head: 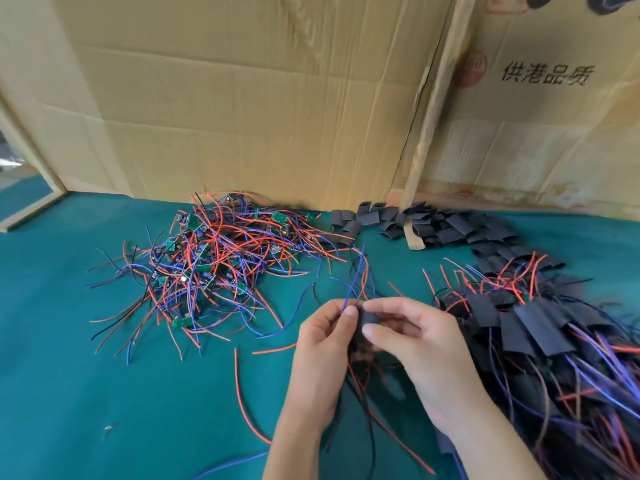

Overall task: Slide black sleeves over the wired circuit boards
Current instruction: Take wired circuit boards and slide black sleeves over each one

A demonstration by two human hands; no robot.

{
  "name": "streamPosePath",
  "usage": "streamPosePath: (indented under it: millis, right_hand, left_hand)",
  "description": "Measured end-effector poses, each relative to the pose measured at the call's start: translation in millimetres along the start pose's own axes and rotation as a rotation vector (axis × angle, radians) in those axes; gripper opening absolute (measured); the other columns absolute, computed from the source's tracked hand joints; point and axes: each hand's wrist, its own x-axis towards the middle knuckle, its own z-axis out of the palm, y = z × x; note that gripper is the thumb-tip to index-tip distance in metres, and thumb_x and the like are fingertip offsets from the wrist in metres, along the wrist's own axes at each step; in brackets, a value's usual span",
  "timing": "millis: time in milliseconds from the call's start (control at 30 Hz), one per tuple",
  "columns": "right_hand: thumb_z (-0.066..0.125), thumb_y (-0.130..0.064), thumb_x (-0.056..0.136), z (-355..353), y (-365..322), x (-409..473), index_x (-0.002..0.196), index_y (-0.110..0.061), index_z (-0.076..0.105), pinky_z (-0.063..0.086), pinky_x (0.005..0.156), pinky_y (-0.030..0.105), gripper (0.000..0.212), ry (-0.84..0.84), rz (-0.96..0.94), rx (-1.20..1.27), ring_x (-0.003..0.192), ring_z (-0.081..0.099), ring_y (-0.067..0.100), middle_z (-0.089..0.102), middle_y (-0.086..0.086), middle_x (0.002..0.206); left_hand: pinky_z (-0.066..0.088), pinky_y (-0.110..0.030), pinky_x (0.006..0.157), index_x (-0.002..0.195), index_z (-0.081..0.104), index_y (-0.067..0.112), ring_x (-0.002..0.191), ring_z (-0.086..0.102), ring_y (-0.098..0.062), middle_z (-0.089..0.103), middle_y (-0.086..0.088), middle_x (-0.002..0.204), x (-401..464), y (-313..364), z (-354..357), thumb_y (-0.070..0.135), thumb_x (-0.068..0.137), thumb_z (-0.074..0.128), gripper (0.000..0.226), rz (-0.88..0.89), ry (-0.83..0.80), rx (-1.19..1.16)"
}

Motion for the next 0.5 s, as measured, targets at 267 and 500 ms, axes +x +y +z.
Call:
streamPosePath:
  millis: [267, 500]
  right_hand:
    - [0.083, -0.004, 0.066, -0.9, 5.4, -0.7, 0.095, 0.000, 0.069, 0.053, 0.056, 0.023, 0.032, -0.139, 0.120, 0.364, 0.059, 0.065, 0.020, 0.072, 0.012, 0.083]
    - [0.084, -0.002, 0.067, -2.9, 3.0, -4.4, 0.088, -0.010, 0.069, 0.057, 0.059, 0.038, 0.028, -0.194, 0.058, 0.298, 0.056, 0.066, 0.037, 0.070, 0.025, 0.080]
  left_hand:
    - [0.032, -0.028, 0.051, 0.094, 0.055, 0.021, 0.054, 0.046, -0.014, 0.049, -0.001, 0.069, -4.6, -0.4, 1.2, 0.018, 0.109, 0.040, 0.021, 0.016, 0.001, 0.094]
    - [0.030, -0.021, 0.041, 0.108, 0.058, 0.029, 0.046, 0.034, -0.010, 0.039, 0.010, 0.060, -7.1, -0.3, 4.8, 0.030, 0.108, 0.039, 0.020, 0.056, 0.043, 0.163]
